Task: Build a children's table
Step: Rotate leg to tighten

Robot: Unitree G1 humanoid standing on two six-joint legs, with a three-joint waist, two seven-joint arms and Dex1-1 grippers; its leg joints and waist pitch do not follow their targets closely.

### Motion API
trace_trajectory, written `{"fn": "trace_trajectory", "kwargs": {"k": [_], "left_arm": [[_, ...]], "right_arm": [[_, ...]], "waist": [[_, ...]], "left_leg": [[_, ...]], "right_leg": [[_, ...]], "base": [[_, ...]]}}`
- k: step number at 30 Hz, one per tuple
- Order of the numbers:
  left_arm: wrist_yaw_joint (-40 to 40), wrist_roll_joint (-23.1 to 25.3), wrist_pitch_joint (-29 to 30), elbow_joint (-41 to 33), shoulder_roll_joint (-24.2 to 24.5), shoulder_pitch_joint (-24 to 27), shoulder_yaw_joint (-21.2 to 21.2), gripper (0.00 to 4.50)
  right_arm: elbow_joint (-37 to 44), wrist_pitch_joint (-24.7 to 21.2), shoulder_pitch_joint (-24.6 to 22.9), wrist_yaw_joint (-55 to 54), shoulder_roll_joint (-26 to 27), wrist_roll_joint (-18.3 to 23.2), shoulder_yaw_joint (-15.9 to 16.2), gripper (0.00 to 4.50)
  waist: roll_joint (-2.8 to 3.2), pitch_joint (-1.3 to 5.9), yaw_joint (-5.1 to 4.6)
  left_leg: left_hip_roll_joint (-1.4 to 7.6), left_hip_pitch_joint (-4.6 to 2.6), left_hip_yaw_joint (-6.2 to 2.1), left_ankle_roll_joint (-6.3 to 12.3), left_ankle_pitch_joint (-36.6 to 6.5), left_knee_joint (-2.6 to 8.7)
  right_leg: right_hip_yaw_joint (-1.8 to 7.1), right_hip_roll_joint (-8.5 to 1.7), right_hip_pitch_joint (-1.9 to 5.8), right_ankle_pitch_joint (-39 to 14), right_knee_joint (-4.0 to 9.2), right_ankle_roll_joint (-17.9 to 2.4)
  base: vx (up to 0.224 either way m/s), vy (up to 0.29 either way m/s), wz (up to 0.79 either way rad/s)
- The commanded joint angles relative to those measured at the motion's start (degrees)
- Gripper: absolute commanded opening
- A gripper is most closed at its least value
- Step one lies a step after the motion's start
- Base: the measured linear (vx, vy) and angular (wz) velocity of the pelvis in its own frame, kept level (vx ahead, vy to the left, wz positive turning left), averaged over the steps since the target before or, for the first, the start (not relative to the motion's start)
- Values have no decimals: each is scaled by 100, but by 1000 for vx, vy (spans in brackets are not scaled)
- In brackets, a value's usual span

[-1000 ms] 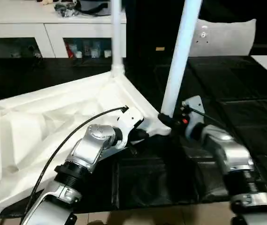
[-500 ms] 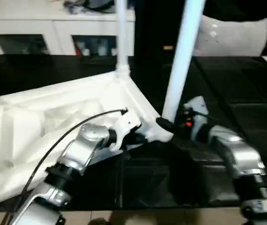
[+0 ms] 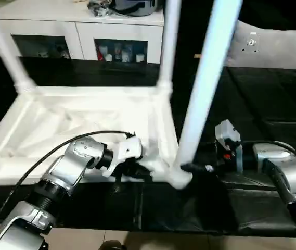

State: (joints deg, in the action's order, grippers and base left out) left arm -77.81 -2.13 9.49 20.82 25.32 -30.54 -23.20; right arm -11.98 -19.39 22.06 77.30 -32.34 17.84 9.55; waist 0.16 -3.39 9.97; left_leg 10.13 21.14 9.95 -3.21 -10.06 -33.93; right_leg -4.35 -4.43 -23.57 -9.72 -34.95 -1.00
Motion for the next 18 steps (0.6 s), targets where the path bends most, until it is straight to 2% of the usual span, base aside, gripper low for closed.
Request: {"fn": "trace_trajectory", "kwargs": {"k": [1, 12, 17, 18], "left_arm": [[-308, -133, -162, -320, -35, -162, -131, 0], [-220, -115, -231, -188, -92, -165, -81, 0], [10, -283, 42, -261, -228, -85, 77, 0], [151, -340, 200, -340, -302, -40, 146, 0]], "right_arm": [[-49, 119, -32, 194, -59, 11, 70, 287], [-104, 77, -101, 558, -71, 132, 187, 210], [77, -61, -261, 324, 132, 332, 34, 197], [172, -164, -323, 64, 243, 364, -29, 196]], "waist": [[-28, 387, -23], [-46, 401, -16], [-48, 399, 1], [-31, 392, -7]], "left_leg": [[327, -81, -102, 173, -1581, 410], [323, -72, -97, 214, -1369, 396], [319, -75, -95, 218, -1403, 393], [318, -73, -102, 197, -1437, 402]], "right_leg": [[286, -467, 299, -2055, 490, -1020], [286, -452, 299, -1951, 470, -1011], [283, -462, 299, -2067, 489, -984], [278, -455, 298, -2151, 495, -956]], "base": [[0, 0, 0], [0, 0, 0], [0, 0, 0], [0, 0, 0]]}}
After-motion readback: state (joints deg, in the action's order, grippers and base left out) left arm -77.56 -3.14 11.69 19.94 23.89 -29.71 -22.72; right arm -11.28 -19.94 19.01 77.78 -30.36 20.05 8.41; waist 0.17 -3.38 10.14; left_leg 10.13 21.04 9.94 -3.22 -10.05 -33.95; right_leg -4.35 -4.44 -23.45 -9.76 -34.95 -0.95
